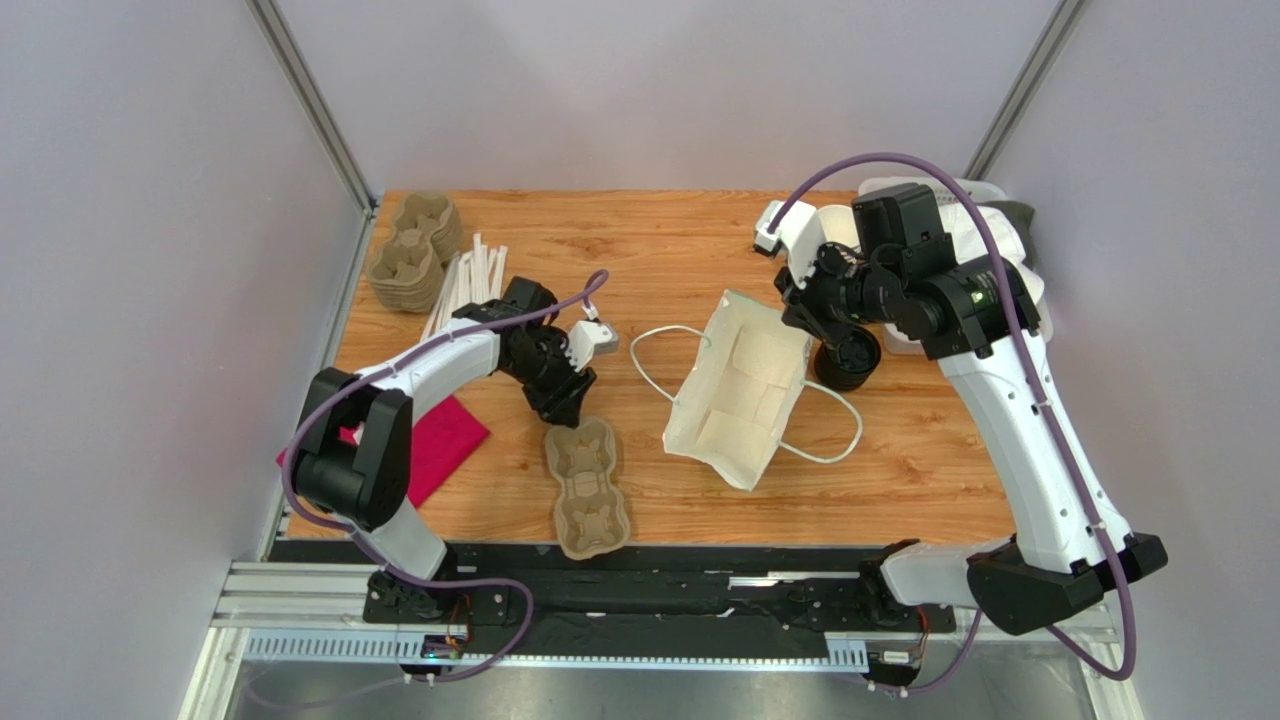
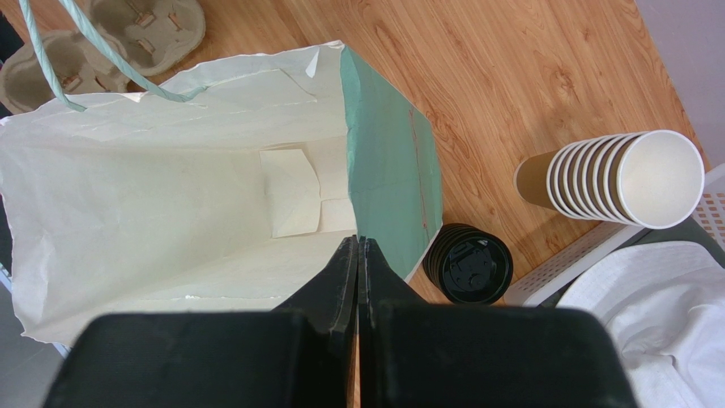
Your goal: Pack the takeout coffee
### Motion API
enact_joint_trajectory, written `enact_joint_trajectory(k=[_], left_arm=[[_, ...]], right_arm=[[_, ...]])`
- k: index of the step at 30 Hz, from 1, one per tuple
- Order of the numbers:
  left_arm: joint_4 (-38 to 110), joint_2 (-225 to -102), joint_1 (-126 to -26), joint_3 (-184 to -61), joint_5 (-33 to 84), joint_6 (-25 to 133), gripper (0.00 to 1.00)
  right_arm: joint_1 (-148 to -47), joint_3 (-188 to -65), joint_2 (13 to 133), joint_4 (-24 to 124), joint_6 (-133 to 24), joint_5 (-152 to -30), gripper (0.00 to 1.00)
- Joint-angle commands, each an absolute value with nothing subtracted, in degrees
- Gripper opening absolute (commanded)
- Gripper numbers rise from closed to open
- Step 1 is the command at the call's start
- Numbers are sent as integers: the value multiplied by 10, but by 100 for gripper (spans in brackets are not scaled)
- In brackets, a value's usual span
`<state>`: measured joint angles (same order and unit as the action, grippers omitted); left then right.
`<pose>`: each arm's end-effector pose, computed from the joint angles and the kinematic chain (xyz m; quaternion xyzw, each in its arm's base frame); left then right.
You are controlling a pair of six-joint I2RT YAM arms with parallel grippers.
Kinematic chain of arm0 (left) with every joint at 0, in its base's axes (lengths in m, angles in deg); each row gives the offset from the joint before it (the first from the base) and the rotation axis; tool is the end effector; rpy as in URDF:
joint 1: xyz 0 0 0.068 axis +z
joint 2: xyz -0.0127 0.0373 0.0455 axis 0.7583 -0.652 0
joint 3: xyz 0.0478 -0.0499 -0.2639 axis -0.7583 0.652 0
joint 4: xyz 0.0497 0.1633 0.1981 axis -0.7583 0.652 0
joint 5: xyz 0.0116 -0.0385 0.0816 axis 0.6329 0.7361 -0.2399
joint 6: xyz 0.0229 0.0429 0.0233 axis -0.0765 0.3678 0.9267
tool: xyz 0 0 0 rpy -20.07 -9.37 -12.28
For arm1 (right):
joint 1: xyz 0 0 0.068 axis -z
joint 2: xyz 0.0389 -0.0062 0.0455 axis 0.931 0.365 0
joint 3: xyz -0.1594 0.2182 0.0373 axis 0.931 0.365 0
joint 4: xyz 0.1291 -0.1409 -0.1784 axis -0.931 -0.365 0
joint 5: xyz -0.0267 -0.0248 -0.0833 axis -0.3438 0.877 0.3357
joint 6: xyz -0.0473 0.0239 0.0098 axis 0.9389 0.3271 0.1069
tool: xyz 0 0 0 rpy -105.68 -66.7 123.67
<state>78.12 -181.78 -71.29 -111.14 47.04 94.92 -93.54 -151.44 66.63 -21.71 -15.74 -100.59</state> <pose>0.2762 -0.1305 0.1952 0.4501 0.8437 -0.2433 0.1622 0.1938 0.1018 0.4513 -0.4864 0.7811 0.1153 0.3741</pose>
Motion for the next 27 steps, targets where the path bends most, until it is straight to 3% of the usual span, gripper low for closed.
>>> enact_joint_trajectory(k=[1,10,17,23,27], left_arm=[[763,-1824,-720,-1113,481,945,47],[770,-1836,-722,-1101,506,944,35],[786,-1808,-722,-1091,522,930,0],[865,-1676,-692,-1116,497,929,0],[1027,-1631,-626,-1223,513,991,0]], right_arm=[[-937,-1523,668,-199,-160,-1016,0],[-937,-1530,674,-201,-165,-1024,0],[-937,-1526,670,-207,-175,-1047,0],[-939,-1538,664,-225,-197,-1080,0],[-942,-1527,661,-230,-210,-1106,0]])
